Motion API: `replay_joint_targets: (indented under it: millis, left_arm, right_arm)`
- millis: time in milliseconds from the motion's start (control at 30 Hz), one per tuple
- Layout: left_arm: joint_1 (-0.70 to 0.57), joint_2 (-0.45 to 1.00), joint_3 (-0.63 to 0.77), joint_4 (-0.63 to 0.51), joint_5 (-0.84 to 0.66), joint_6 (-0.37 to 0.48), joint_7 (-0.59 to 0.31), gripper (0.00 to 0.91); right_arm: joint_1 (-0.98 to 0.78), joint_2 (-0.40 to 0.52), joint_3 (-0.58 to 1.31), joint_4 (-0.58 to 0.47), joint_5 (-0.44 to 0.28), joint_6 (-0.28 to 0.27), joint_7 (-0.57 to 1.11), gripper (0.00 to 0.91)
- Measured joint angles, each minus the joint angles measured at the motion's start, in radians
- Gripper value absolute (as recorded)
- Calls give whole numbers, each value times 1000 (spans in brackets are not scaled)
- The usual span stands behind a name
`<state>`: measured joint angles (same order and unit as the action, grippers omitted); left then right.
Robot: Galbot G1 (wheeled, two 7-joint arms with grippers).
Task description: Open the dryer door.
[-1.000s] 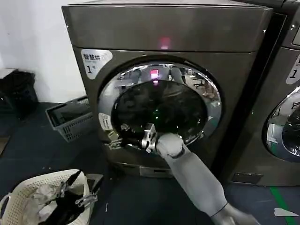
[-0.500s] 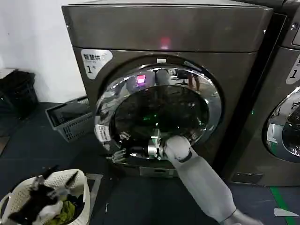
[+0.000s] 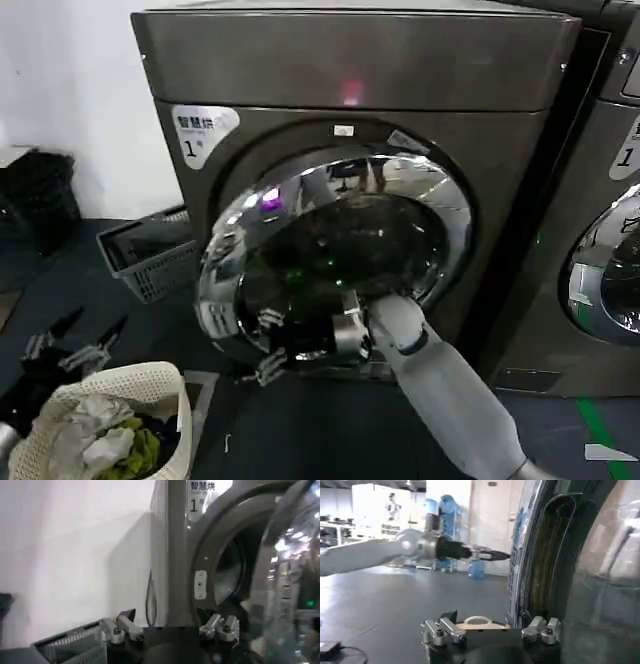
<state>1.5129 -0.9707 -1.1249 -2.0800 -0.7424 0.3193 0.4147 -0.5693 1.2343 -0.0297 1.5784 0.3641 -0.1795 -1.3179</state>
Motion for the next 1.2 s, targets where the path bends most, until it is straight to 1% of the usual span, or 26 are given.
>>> replay_joint_targets:
  millis: [100,167,267,500,867,1033,1200]
  left_arm:
    - [-34,55,34,32,-37,-30,-6,907]
    - [-58,88,56,51,-58,-32,-5,907]
    - [-94,119,92,64,-58,-57,-1,907]
    - [-143,156,153,85,-55,-61,19,907]
    - [-213,193,246,84,-67,-58,50,907]
    - [-274,213,331,96,-67,-51,74,907]
    - [-347,220,432,103,-64,-42,95,907]
  right_arm:
    - [-21,-17,17,12,-8,3,-47,907]
    - [-33,-24,26,20,-10,6,-72,907]
    - [-56,-39,50,34,-14,8,-98,907]
    - [-124,-77,105,78,-16,18,-145,907]
    - [-251,-135,235,162,11,47,-144,907]
    - [-328,-175,331,207,51,58,-143,907]
    - [-416,-192,466,229,63,74,-142,907]
